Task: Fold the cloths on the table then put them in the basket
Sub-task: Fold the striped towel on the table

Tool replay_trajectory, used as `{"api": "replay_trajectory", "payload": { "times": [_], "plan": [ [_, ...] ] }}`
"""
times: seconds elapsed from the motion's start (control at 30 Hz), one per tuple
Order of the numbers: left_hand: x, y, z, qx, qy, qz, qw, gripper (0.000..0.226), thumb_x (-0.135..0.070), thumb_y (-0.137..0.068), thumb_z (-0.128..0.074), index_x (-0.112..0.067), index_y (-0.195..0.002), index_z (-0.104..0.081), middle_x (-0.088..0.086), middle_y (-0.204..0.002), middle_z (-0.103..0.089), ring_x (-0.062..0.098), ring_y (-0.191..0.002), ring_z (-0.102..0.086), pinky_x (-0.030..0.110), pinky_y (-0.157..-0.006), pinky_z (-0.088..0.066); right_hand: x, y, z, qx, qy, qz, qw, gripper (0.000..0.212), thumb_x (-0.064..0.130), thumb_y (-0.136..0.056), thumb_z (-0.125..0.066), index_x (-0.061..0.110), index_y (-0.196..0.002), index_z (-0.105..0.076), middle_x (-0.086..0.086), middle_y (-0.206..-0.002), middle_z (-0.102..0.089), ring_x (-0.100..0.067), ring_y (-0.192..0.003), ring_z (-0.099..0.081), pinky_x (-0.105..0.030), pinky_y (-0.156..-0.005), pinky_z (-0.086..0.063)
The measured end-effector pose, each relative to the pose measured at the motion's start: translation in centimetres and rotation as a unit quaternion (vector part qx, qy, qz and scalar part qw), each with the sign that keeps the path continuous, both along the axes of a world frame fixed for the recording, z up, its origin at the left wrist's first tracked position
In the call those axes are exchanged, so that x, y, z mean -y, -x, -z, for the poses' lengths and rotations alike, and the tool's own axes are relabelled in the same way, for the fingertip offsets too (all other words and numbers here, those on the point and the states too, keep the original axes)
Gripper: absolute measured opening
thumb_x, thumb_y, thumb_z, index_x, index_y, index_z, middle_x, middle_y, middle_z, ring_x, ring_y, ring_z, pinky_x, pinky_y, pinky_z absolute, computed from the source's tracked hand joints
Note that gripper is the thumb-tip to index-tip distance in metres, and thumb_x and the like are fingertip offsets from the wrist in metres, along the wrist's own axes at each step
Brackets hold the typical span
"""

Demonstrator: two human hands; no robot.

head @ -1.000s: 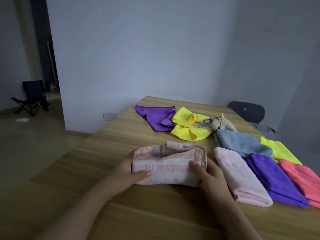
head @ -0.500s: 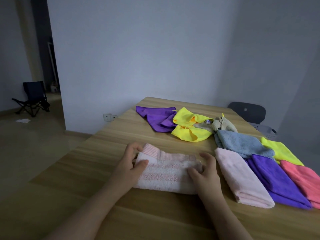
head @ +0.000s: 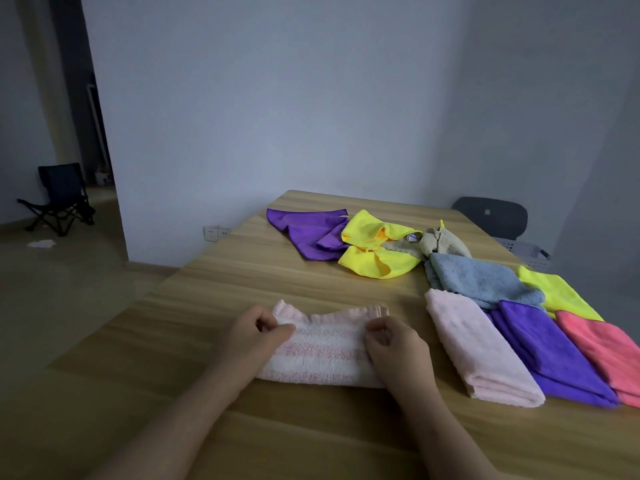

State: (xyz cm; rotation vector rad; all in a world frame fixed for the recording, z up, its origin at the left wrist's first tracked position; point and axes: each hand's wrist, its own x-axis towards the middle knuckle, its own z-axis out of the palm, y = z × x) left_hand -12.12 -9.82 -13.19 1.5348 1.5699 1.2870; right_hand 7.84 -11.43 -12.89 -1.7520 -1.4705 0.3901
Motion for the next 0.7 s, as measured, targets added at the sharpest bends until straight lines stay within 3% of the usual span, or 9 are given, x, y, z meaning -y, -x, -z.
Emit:
{"api": "replay_trajectory", "payload": {
  "times": [0.1, 0.2, 0.27, 0.3, 0.37, 0.5, 0.6, 0.7],
  "plan": [
    [-0.19, 0.37, 0.03, 0.01, 0.005, 0.002, 1.0, 0.032, -0.019, -0.073, -0.073, -0.019, -0.058, -0.044, -0.01, -0.049, -0.043, 0.008, -0.05, -0.041, 0.026, -0.053, -0.03, 0.04, -0.05, -0.09, -0.013, 0.015, -0.004, 1.0, 0.019, 0.019, -0.085, -0.057, 0.026, -0.1, -0.065, 0.015, -0.078, -0.056, -0.005, -0.077, -0.05, -0.008, -0.056, -0.033],
    [-0.32, 0.09, 0.38, -0.104, 0.012, 0.032, 0.994, 0.029, -0.016, -0.071, -0.068, -0.024, -0.067, -0.041, -0.011, -0.058, -0.041, 0.009, -0.053, -0.038, 0.027, -0.053, -0.027, 0.03, 0.04, -0.23, -0.028, 0.038, 0.008, 0.999, 0.012, 0.02, -0.082, -0.058, 0.026, -0.091, -0.063, 0.015, -0.075, -0.057, -0.006, -0.074, -0.054, -0.02, -0.058, -0.04],
    [-0.39, -0.08, 0.44, -0.145, 0.005, 0.07, 0.987, 0.027, -0.014, -0.073, -0.064, -0.032, -0.074, -0.044, -0.018, -0.076, -0.051, 0.001, -0.063, -0.045, 0.025, -0.057, -0.033, 0.05, 0.19, -0.21, -0.034, 0.038, 0.014, 0.999, 0.006, 0.02, -0.08, -0.059, 0.025, -0.084, -0.058, 0.01, -0.079, -0.059, -0.009, -0.076, -0.056, -0.024, -0.06, -0.042],
    [-0.45, -0.12, 0.48, -0.149, 0.005, 0.092, 0.985, 0.03, -0.013, -0.075, -0.062, -0.038, -0.078, -0.046, -0.021, -0.095, -0.056, -0.001, -0.075, -0.05, 0.024, -0.063, -0.038, 0.08, 0.28, -0.22, -0.041, 0.036, 0.015, 0.998, 0.006, 0.019, -0.08, -0.059, 0.024, -0.082, -0.055, 0.009, -0.081, -0.059, -0.011, -0.077, -0.057, -0.026, -0.062, -0.043],
    [-0.68, -0.1, 0.53, -0.148, 0.019, 0.12, 0.982, 0.037, -0.011, -0.077, -0.059, -0.046, -0.083, -0.051, -0.018, -0.131, -0.048, 0.004, -0.094, -0.053, 0.025, -0.072, -0.042, 0.11, 0.39, -0.35, -0.074, 0.038, 0.021, 0.996, 0.007, 0.017, -0.08, -0.056, 0.023, -0.08, -0.053, 0.008, -0.08, -0.058, -0.012, -0.074, -0.056, -0.027, -0.059, -0.043],
    [-0.94, -0.2, 0.79, -0.159, 0.049, 0.11, 0.98, 0.035, -0.016, -0.077, -0.057, -0.05, -0.085, -0.055, -0.014, -0.144, -0.041, 0.003, -0.068, -0.049, 0.022, -0.06, -0.036, 0.12, 0.15, -0.6, -0.1, 0.039, 0.034, 0.994, 0.008, 0.016, -0.082, -0.053, 0.022, -0.078, -0.054, 0.012, -0.074, -0.055, -0.002, -0.066, -0.049, -0.02, -0.051, -0.033],
    [-0.75, -0.39, 0.89, -0.175, 0.048, 0.081, 0.98, 0.024, -0.032, -0.082, -0.057, -0.049, -0.098, -0.055, -0.018, -0.144, -0.04, 0.012, -0.103, -0.049, 0.028, -0.084, -0.04, 0.15, -0.1, -0.54, -0.053, 0.034, 0.035, 0.997, 0.008, 0.019, -0.086, -0.054, 0.024, -0.083, -0.058, 0.009, -0.082, -0.06, -0.004, -0.071, -0.049, -0.013, -0.053, -0.032],
    [-0.76, -0.58, 0.8, -0.286, 0.058, 0.054, 0.955, 0.03, -0.045, -0.085, -0.049, -0.048, -0.115, -0.051, -0.022, -0.143, -0.039, 0.015, -0.125, -0.031, 0.033, -0.1, -0.023, 0.58, 0.25, -0.61, 0.033, 0.068, 0.057, 0.996, 0.013, 0.021, -0.088, -0.047, 0.028, -0.09, -0.057, 0.004, -0.1, -0.059, -0.015, -0.088, -0.052, -0.026, -0.063, -0.039]
  ]
}}
